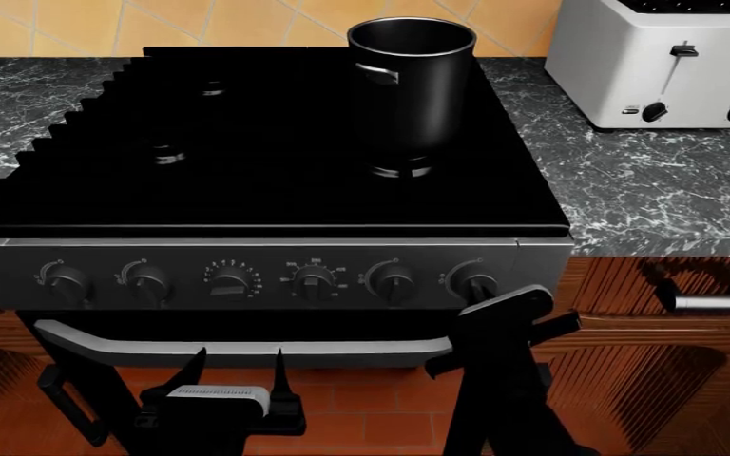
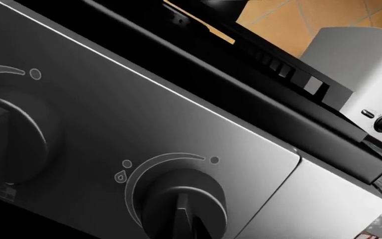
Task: Turn off the front right burner of the stove.
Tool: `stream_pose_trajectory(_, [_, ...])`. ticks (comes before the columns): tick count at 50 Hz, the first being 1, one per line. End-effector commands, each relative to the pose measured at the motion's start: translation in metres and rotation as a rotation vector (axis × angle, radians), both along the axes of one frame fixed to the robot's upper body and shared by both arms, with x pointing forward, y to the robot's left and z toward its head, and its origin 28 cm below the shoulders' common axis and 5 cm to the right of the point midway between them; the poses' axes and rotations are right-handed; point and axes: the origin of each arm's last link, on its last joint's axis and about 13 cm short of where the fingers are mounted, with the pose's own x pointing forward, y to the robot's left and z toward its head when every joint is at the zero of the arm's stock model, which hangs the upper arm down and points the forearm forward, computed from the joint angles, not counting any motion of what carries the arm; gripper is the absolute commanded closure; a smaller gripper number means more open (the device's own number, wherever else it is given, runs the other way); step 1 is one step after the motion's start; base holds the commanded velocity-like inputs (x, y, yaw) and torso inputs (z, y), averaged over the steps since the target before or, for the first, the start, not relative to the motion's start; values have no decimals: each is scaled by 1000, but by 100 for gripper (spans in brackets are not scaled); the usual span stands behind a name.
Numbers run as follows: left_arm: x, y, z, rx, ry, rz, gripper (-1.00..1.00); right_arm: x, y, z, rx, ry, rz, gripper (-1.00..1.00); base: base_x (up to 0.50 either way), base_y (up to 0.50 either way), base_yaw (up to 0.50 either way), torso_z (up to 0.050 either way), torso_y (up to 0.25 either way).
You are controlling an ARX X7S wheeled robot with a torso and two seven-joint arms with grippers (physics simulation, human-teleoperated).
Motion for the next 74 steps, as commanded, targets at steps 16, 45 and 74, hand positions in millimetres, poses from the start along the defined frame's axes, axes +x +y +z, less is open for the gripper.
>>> stream_pose_trajectory(16, [-2, 0, 0, 0, 0, -3, -100, 9, -6, 9, 195, -10, -13, 100, 4, 0, 1, 0, 0])
stream_pose_trajectory(45, [0, -1, 1, 0, -2, -5, -100, 8, -9, 8, 431, 20, -18, 100, 8, 0, 3, -1, 0])
stream_pose_trajectory(74, [-2, -1, 1, 1, -4, -7, -100, 0, -12, 6, 720, 37, -17, 100, 8, 0, 3, 0, 0])
